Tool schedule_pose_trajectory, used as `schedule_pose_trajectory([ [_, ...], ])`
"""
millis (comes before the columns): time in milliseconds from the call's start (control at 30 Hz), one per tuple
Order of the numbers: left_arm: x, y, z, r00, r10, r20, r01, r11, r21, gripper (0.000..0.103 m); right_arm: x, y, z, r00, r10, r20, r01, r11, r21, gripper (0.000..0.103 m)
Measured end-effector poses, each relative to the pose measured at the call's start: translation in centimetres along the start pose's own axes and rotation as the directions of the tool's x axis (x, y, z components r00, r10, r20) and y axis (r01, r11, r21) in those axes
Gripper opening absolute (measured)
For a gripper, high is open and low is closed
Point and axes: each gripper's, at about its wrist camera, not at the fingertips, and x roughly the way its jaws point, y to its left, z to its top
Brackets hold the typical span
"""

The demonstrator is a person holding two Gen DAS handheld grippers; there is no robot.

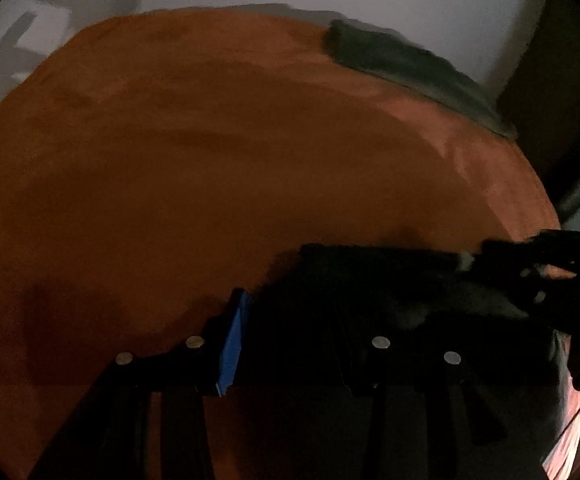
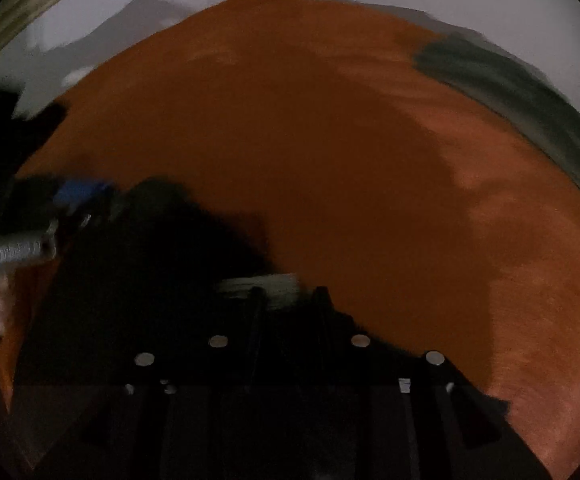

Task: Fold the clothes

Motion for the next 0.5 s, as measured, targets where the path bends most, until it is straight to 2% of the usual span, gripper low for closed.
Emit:
schedule_pose_trajectory([
  [67,-0.7,0.0,0.5,1.0,-0.015,0.001,0.015,0.999,-0.045,0.042,-0.9,-1.1,-0.6,1.0,0.012,0.0,-0.012,0.999,0.049,0.022],
  [133,-1.8,-1.5,0.9,0.998,-0.066,0.016,0.066,0.998,-0.011,0.042,-2.3,-1.5,-1.4,0.999,0.045,0.01,-0.045,0.996,0.073,0.022],
  [200,-2.6,-3.1,1.1,0.994,-0.108,0.025,0.107,0.994,0.034,0.042,-4.0,-0.3,-2.7,0.993,0.11,0.029,-0.111,0.993,0.04,0.022],
  [267,-1.3,-5.1,1.0,0.998,-0.067,-0.004,0.067,0.99,0.126,0.043,-4.4,1.2,-4.0,0.989,0.144,0.016,-0.145,0.99,0.0,0.023],
  [333,0.7,-6.6,0.7,0.999,-0.001,-0.036,0.008,0.98,0.201,0.043,-3.1,1.9,-5.0,0.995,0.095,-0.031,-0.097,0.994,-0.042,0.024],
  [367,1.5,-6.4,0.4,0.999,0.017,-0.048,-0.009,0.983,0.182,0.043,-2.3,2.0,-5.4,0.996,0.069,-0.059,-0.072,0.996,-0.05,0.024],
  [467,-0.7,-4.9,0.4,0.998,-0.058,-0.016,0.058,0.997,0.052,0.044,-3.6,2.7,-6.4,0.992,0.11,-0.055,-0.112,0.993,-0.043,0.032],
  [500,-1.7,-4.8,0.5,0.995,-0.099,0.0,0.099,0.994,0.043,0.045,-4.2,3.2,-6.8,0.991,0.128,-0.049,-0.131,0.99,-0.055,0.037],
])
